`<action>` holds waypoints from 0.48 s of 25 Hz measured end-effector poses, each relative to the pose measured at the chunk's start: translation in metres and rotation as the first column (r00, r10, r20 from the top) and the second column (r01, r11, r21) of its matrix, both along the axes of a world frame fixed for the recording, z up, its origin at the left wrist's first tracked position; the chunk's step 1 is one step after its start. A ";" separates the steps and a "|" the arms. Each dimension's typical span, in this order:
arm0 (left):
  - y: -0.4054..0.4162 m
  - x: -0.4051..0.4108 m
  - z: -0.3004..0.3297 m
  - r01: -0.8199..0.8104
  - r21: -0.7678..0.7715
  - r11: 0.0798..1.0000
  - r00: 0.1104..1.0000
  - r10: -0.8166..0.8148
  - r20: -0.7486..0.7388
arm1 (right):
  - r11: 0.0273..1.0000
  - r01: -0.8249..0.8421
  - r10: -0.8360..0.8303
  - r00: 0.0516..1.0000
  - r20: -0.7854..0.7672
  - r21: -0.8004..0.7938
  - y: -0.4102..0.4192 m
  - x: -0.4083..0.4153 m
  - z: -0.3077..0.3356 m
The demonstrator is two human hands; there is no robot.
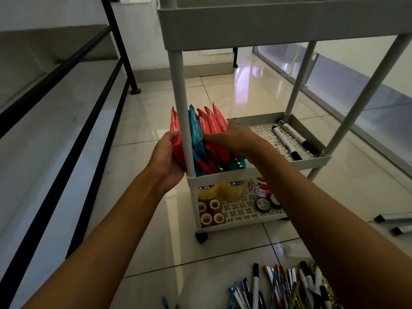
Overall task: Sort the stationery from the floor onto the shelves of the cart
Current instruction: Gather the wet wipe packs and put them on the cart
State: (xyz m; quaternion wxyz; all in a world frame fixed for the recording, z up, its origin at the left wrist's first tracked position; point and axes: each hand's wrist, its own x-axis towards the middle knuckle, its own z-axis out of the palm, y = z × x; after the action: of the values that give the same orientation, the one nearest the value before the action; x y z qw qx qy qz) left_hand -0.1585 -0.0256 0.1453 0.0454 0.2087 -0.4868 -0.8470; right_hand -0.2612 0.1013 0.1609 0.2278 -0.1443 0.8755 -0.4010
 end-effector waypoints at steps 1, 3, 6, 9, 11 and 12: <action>0.000 0.001 0.001 -0.005 -0.004 1.000 1.000 0.005 0.005 | 1.000 0.002 -0.002 1.000 0.014 -0.016 0.000 0.002 0.001; -0.001 0.002 0.001 -0.022 -0.019 1.000 1.000 0.023 0.020 | 0.998 0.001 0.000 1.000 0.023 -0.055 0.002 0.004 0.003; -0.002 0.006 -0.001 -0.036 -0.041 0.999 0.999 0.036 0.008 | 0.989 -0.010 0.012 1.000 0.011 -0.149 0.011 0.011 0.004; 0.001 0.008 -0.003 -0.037 -0.048 0.998 0.999 0.037 -0.008 | 0.984 -0.019 0.015 1.000 -0.022 -0.180 0.012 0.020 -0.006; 0.003 0.008 -0.003 -0.044 -0.055 0.998 0.999 0.044 0.000 | 0.983 -0.003 -0.002 1.000 -0.027 -0.183 0.008 0.020 -0.010; 0.004 0.009 -0.003 -0.043 -0.060 0.997 0.999 0.044 0.006 | 0.983 0.010 -0.016 0.999 -0.031 -0.182 0.007 0.022 -0.010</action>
State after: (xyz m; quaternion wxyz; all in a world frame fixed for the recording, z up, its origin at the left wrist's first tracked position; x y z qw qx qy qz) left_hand -0.1499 -0.0221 0.1423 0.0683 0.2208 -0.5075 -0.8301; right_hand -0.2391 0.1081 0.1505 0.1967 -0.1651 0.8398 -0.4783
